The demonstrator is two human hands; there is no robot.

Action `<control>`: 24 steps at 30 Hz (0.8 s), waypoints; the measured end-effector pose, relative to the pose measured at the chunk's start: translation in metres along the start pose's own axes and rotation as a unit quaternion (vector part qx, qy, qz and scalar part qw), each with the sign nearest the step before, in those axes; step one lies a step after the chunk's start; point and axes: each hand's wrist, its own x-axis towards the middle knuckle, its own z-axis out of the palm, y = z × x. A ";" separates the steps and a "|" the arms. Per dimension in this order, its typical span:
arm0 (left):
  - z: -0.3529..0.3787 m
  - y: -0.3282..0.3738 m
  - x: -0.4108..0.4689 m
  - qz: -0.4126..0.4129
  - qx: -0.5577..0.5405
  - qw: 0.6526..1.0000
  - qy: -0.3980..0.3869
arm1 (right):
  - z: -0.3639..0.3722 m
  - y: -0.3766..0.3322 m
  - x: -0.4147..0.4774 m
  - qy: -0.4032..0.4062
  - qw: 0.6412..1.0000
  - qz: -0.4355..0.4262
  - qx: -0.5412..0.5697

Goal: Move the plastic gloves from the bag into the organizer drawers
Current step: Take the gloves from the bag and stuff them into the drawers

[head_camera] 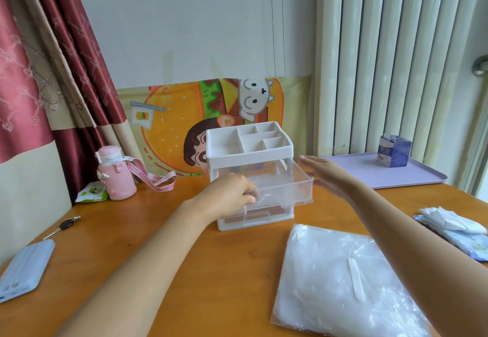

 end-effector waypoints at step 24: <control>-0.007 -0.075 0.027 -0.233 -0.482 0.838 0.107 | 0.015 -0.015 0.032 0.054 0.996 -0.007 -0.064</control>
